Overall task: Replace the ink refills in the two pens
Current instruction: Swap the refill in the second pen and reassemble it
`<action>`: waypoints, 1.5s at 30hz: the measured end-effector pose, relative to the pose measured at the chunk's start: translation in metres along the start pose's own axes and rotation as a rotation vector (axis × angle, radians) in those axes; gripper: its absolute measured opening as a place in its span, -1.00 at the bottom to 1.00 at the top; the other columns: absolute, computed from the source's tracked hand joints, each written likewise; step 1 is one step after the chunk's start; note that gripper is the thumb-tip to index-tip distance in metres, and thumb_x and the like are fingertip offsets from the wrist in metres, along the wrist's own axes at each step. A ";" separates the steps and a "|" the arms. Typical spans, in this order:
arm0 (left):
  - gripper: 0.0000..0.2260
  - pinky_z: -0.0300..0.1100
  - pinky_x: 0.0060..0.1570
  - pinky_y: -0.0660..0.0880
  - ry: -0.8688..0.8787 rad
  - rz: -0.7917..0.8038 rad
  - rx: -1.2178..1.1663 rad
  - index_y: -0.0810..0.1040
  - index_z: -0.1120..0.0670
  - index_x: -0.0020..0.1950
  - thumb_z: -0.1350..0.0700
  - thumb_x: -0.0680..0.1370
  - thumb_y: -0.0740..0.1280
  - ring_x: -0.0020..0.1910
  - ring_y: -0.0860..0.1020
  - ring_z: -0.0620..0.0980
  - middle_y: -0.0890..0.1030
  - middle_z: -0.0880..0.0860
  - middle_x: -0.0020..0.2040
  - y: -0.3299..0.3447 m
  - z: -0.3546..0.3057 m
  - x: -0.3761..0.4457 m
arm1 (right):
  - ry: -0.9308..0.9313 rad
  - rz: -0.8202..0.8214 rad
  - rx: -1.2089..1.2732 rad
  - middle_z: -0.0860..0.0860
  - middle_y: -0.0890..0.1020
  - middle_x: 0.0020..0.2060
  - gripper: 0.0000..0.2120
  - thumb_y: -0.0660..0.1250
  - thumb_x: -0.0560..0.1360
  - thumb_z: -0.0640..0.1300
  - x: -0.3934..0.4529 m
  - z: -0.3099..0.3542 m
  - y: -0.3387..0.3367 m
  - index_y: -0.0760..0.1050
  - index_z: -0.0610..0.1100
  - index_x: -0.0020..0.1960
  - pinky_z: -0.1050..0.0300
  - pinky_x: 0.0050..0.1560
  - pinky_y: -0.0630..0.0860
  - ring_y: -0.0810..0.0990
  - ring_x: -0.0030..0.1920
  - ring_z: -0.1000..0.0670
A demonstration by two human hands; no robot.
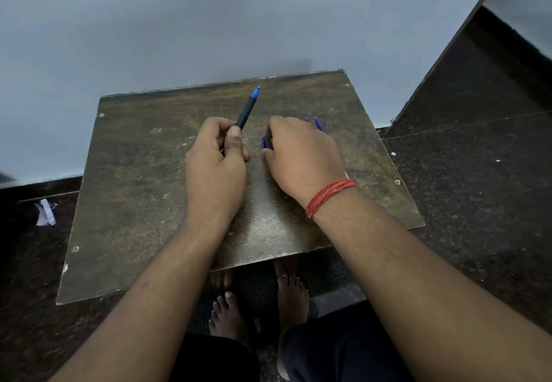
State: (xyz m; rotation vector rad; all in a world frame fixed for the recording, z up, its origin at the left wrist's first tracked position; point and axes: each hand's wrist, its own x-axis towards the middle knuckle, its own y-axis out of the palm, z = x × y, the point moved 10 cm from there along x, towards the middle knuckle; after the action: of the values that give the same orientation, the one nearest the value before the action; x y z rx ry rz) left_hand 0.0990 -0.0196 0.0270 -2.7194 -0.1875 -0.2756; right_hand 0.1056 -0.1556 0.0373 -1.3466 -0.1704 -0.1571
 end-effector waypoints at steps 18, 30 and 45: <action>-0.85 -0.40 -0.43 0.31 0.006 0.007 -0.004 0.47 -0.05 -0.06 0.09 0.68 0.19 -0.43 0.41 -0.25 0.55 -0.10 -0.33 0.002 0.000 0.000 | 0.202 0.018 0.448 0.04 0.57 -0.08 -0.92 0.34 0.48 -0.06 0.008 -0.031 0.002 0.53 -0.03 -0.04 0.07 -0.17 0.46 0.54 -0.15 0.00; -0.88 -0.42 -0.40 0.35 0.086 0.132 0.060 0.50 -0.10 -0.04 0.08 0.65 0.23 -0.37 0.51 -0.23 0.60 -0.13 -0.33 0.022 -0.004 -0.006 | 0.498 -0.269 1.654 -0.14 0.66 -0.18 -0.73 0.32 0.55 -0.39 0.004 -0.078 0.006 0.46 -0.09 0.15 0.19 -0.36 0.51 0.64 -0.26 -0.02; -0.89 -0.45 -0.40 0.31 0.074 0.115 0.046 0.53 0.01 -0.01 0.15 0.66 0.23 -0.42 0.46 -0.25 0.57 -0.07 -0.36 0.019 -0.005 -0.007 | 0.274 -0.040 1.342 -0.04 0.61 -0.29 -0.78 0.36 0.55 -0.32 0.006 -0.041 0.009 0.50 -0.14 0.16 0.16 -0.21 0.58 0.64 -0.23 0.00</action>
State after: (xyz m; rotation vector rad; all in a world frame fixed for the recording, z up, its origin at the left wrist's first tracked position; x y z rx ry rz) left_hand 0.0951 -0.0396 0.0227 -2.6571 -0.0169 -0.3334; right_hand 0.1151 -0.1939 0.0208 0.0188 -0.0391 -0.2014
